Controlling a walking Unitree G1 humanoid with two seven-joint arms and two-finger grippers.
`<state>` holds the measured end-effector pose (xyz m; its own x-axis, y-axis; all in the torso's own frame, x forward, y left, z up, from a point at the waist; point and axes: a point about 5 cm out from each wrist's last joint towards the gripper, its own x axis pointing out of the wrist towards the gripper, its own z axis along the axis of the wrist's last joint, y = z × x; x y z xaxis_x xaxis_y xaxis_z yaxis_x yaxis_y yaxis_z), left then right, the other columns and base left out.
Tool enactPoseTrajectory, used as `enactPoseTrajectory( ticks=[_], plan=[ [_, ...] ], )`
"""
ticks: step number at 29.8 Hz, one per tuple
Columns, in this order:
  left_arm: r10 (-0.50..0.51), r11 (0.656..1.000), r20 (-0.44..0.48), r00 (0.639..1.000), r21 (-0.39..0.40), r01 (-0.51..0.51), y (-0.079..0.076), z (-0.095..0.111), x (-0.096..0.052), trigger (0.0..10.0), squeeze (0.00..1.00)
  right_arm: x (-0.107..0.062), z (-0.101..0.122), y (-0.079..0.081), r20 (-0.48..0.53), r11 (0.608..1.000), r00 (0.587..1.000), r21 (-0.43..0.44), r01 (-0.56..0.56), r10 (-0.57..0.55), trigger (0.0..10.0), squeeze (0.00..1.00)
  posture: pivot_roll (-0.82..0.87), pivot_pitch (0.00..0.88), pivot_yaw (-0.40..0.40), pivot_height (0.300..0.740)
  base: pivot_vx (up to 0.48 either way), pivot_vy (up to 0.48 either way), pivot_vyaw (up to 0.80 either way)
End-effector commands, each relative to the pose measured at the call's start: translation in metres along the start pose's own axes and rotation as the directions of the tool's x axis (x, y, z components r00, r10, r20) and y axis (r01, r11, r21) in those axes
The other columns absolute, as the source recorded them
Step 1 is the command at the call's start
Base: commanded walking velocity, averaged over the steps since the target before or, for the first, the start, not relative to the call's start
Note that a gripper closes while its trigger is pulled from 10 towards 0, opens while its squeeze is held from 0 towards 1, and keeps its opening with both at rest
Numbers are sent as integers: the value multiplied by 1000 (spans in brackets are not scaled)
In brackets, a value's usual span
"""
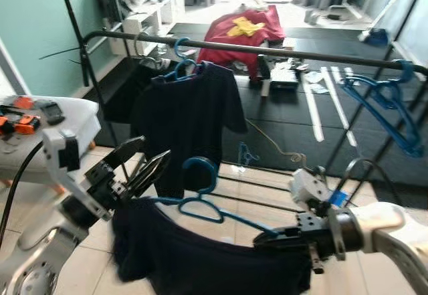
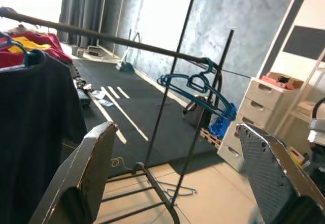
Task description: Hang hanger
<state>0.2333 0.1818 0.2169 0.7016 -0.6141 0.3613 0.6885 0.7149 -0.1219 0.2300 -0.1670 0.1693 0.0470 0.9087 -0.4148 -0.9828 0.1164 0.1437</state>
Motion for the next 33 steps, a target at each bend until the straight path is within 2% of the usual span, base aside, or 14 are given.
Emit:
enactPoseTrajectory(
  ticks=[1, 3, 7, 13, 15, 17, 19, 20, 22, 25, 27, 30, 33],
  plan=[
    [40, 999, -34, 999, 26, -40, 4, -5, 2, 10000, 0, 7, 3, -1, -5, 999, 1000, -35, -30, 30, 0, 0, -143, 34, -29, 740, -255, 0, 0],
    [111, 989, -56, 992, 106, -105, 8, -13, 11, 10000, 0, 20, 6, -6, -11, 997, 998, -57, -55, 54, 0, 0, -140, 31, -28, 740, -135, 0, 0],
    [104, 986, -42, 994, 139, -97, 6, -15, 15, 10000, 0, 25, 7, -8, -9, 996, 998, -66, -60, 59, 0, 0, -139, 31, -29, 740, 0, 0, 0],
    [34, 992, -9, 999, 124, -33, 4, -6, 10, 10000, 0, 23, 10, -10, -7, 995, 998, -72, -62, 62, 0, 0, -136, 29, -28, 740, 0, 0, 0],
    [-53, 992, -2, 999, 111, 53, -1, -3, 6, 10000, 0, 20, 13, -11, 0, 995, 998, -77, -56, 56, 0, 0, -137, 27, -27, 740, 0, 0, 0],
    [-53, 992, -2, 999, 111, 53, -1, -3, 6, 10000, 0, 20, 13, -11, 0, 995, 998, -77, -56, 56, 0, 0, -137, 27, -27, 740, 0, 0, 0],
    [-150, 987, 31, 988, 65, 148, -6, 2, 3, 10000, 0, 18, 14, -12, 1, 995, 998, -80, -55, 55, 0, 0, -141, 21, -29, 740, 0, 0, 0],
    [-150, 987, 31, 988, 65, 148, -6, 2, 3, 10000, 0, 18, 14, -12, 1, 995, 998, -80, -55, 55, 0, 0, -141, 21, -29, 740, 0, 0, 0],
    [-186, 982, 126, 974, 6, 187, -2, 13, -4, 10000, 0, 12, 12, -13, -5, 996, 999, -75, -49, 49, 0, 0, -142, 9, -30, 740, 0, 0, 0],
    [-169, 985, 177, 969, -14, 175, 7, 17, -10, 10000, 0, 6, 14, -13, 14, 997, 999, -70, -41, 42, 0, 0, -143, 6, -30, 740, 0, 0, 0],
    [-165, 985, 160, 973, -14, 170, 11, 14, -15, 10000, 0, 3, 17, -13, 34, 997, 999, -70, -36, 38, 0, 0, -147, 0, -30, 740, 0, 0, 0],
    [-120, 992, 53, 991, -24, 121, 22, -7, -30, 10000, 0, -10, 30, -12, 127, 997, 991, -70, -28, 37, 0, 0, -151, 0, -30, 740, 0, 0, 0],
    [-128, 990, 28, 991, -52, 130, 21, -15, -36, 10000, 0, -16, 32, -11, 150, 997, 988, -68, -27, 37, 0, 0, -155, 0, -30, 740, 0, 0, 0]
  ],
)
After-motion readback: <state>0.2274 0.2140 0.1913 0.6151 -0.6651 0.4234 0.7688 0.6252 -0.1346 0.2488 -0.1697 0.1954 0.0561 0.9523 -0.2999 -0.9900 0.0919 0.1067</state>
